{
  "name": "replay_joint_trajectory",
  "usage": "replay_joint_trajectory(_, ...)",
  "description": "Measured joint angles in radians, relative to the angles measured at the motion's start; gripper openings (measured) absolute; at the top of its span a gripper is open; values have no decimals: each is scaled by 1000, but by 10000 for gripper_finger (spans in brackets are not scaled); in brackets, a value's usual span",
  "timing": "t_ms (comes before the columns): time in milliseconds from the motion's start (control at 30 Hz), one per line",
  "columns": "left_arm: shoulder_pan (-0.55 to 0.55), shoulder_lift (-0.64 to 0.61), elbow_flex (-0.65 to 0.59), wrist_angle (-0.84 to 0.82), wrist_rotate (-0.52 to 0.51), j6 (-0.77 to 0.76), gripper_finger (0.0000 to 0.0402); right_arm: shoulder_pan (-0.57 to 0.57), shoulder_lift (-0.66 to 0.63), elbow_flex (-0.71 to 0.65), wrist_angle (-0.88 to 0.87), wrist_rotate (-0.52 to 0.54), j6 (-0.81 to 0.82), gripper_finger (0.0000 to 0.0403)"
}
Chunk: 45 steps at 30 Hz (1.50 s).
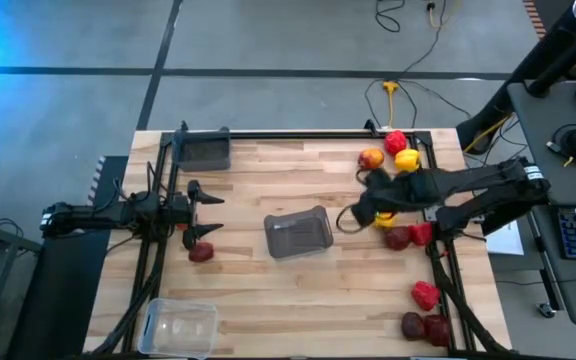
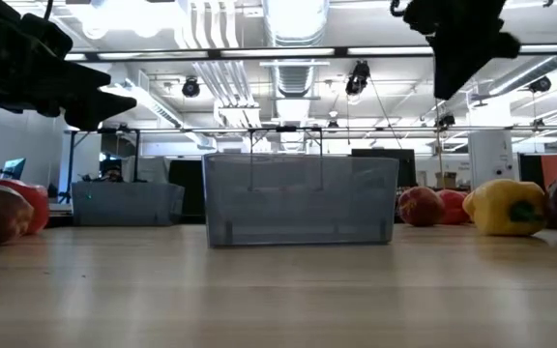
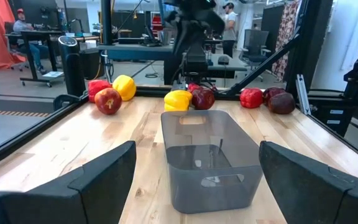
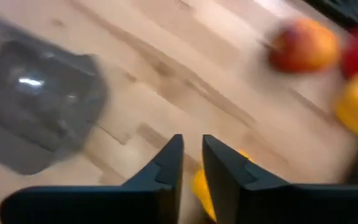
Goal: Sort produce into baskets
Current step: Put the bottom yellow bell pepper into the bottom black bin
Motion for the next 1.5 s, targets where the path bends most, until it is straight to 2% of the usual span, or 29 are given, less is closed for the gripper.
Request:
replay_joint_trajectory(133, 0, 0, 0, 0, 0, 0, 323, -96, 27, 12, -41, -103, 81, 149)
replay_joint_trajectory(400, 0, 0, 0, 0, 0, 0, 323, -196, 81, -85, -81, -210, 111, 329)
replay_joint_trajectory(467, 0, 0, 0, 0, 0, 0, 323, -223, 83, -133, -81, -262, 155, 364)
replay_joint_trajectory(567, 0, 0, 0, 0, 0, 0, 323, -226, 79, -216, -35, -295, 219, 393)
replay_joint_trajectory(833, 0, 0, 0, 0, 0, 0, 323, -227, 65, -360, 232, -351, 372, 400)
replay_joint_trajectory(1000, 0, 0, 0, 0, 0, 0, 323, -233, 117, -381, 215, -347, 454, 400)
replay_joint_trajectory(1200, 0, 0, 0, 0, 0, 0, 323, -234, 179, -371, 291, -318, 537, 400)
replay_joint_trajectory(1367, 0, 0, 0, 0, 0, 0, 323, -257, 224, -359, 323, -295, 544, 398)
replay_joint_trajectory(1500, 0, 0, 0, 0, 0, 0, 323, -260, 252, -333, 322, -285, 538, 370)
